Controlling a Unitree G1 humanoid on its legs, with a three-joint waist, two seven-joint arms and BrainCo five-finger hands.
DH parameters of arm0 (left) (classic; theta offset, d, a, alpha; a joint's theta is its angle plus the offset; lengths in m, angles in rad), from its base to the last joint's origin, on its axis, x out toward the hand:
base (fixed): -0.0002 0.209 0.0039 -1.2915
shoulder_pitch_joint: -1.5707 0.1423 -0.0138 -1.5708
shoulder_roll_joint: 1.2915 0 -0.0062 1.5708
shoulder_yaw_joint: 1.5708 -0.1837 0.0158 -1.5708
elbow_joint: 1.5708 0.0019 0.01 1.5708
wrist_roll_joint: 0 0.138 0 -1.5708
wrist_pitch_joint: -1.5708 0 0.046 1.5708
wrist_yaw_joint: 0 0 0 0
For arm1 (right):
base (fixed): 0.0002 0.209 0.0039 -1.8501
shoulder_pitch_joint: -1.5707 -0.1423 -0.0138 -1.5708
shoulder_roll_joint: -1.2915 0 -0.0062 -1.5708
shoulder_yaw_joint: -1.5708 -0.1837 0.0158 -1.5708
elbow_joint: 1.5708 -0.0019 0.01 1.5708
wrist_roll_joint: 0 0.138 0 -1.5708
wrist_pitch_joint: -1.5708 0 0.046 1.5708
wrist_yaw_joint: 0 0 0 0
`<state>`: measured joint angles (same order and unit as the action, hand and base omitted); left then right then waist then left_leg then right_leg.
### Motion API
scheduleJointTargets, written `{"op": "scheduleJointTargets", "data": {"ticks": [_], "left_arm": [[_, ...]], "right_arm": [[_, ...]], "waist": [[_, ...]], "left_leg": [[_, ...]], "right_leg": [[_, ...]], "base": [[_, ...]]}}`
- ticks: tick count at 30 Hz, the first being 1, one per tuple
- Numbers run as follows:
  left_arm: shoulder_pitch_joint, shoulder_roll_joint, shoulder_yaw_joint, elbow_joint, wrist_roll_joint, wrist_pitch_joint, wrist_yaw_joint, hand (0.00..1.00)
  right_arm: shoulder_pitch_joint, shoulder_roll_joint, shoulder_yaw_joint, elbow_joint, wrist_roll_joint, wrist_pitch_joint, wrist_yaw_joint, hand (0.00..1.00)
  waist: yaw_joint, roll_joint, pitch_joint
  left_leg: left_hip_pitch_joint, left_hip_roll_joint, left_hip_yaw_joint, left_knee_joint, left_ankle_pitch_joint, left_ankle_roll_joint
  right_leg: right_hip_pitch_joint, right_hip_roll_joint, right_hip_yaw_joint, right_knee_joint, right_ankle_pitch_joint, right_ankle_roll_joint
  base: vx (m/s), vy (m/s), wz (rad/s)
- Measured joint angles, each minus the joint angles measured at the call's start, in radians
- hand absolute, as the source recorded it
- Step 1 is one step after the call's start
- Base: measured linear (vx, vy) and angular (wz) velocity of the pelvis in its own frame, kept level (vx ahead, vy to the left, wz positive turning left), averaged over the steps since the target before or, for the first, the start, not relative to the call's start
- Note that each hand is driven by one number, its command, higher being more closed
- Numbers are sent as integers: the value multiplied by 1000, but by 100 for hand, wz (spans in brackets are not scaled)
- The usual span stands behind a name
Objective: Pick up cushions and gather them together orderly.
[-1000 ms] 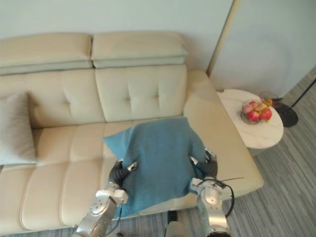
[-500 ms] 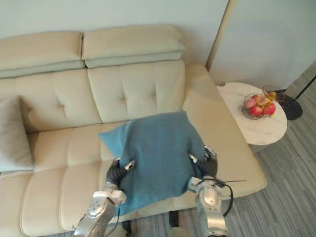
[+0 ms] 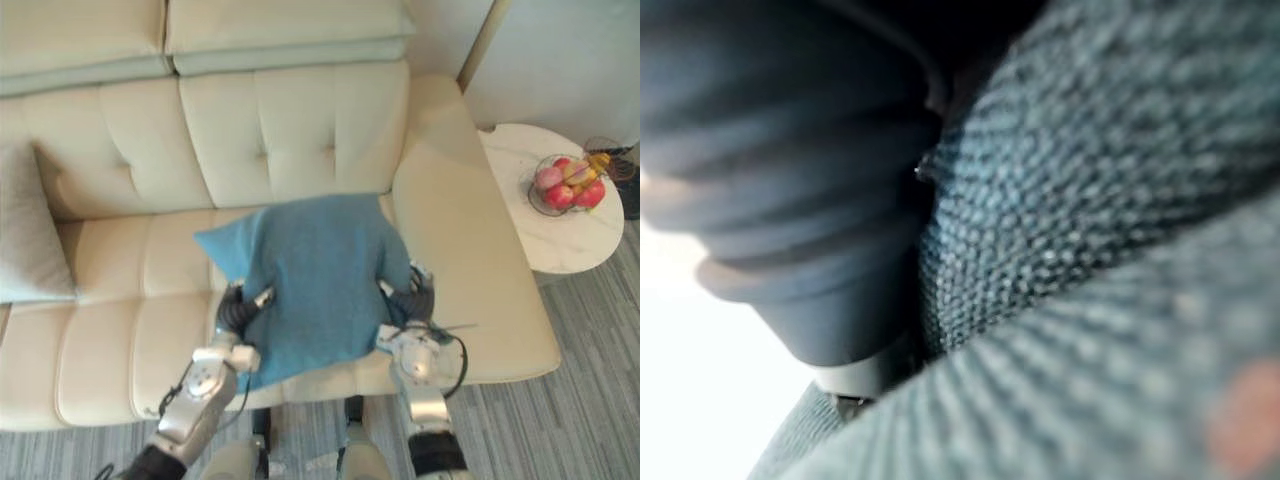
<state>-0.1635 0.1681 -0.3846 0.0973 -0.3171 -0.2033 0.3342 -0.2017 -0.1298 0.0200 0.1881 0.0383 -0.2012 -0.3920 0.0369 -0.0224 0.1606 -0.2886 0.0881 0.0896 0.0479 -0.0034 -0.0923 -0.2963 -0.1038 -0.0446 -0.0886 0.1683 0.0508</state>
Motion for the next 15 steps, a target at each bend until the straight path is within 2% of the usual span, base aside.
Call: {"op": "scheduleJointTargets", "data": {"ticks": [1,2,4,5,7,8,9,10,11,13,15], "left_arm": [[-90,13,12,11,12,0,31,100],[-119,16,16,18,17,0,40,100],[-348,44,52,89,43,-1,111,100],[-390,52,57,101,44,-1,126,100],[-615,93,98,180,72,-13,193,100],[-653,98,106,197,77,-17,198,100],[-761,117,137,254,81,-31,217,100],[-857,132,162,310,81,-34,233,100],[-889,137,170,330,81,-34,234,0],[-1001,152,196,418,82,-35,240,0],[-1153,179,213,576,80,-35,258,0]], "right_arm": [[-82,-10,-2,2,-2,6,-25,100],[-108,-15,-2,4,-3,9,-33,100],[-318,-55,-10,54,-23,14,-88,100],[-361,-68,-12,68,-28,14,-97,100],[-593,-88,-24,159,-40,14,-147,100],[-628,-89,-29,173,-40,14,-154,100],[-741,-90,-45,235,-40,13,-173,100],[-833,-94,-57,286,-40,13,-188,0],[-863,-97,-56,305,-40,13,-194,0],[-974,-106,-71,384,-39,13,-210,0],[-1126,-117,-102,526,-37,14,-224,0]], "waist": [[7,-9,17],[8,-10,25],[18,-10,56],[19,-9,65],[18,-9,106],[18,-9,114],[17,-9,150],[14,-8,172],[13,-7,178],[9,-7,202],[-7,-5,229]], "left_leg": [[-37,1,-2,3,13,2],[-46,2,-4,3,18,1],[-107,4,-11,2,50,-3],[-115,5,-12,1,55,-4],[-162,7,-16,-12,91,-17],[-170,8,-16,-15,96,-19],[-174,11,-18,-31,116,-25],[-190,12,-19,-41,133,-27],[-197,13,-19,-44,137,-28],[-224,12,-24,-48,146,-27],[-269,4,-27,-49,155,-23]], "right_leg": [[-35,1,-1,0,13,-3],[-42,2,-2,0,17,-3],[-103,4,-6,0,38,-7],[-110,5,-6,0,42,-7],[-164,12,-7,0,66,-14],[-173,13,-8,0,70,-15],[-186,16,-8,0,84,-18],[-205,18,-10,0,93,-18],[-215,19,-10,0,95,-18],[-245,18,-9,0,106,-19],[-289,14,-8,0,116,-14]], "base": [[-234,-58,2],[-231,-58,8],[-186,-50,6],[-178,-48,-1],[-176,-45,0],[-134,-35,-1],[-111,-34,0],[-111,-34,-1],[-117,-27,2],[-83,-1,0],[-76,16,5]]}}
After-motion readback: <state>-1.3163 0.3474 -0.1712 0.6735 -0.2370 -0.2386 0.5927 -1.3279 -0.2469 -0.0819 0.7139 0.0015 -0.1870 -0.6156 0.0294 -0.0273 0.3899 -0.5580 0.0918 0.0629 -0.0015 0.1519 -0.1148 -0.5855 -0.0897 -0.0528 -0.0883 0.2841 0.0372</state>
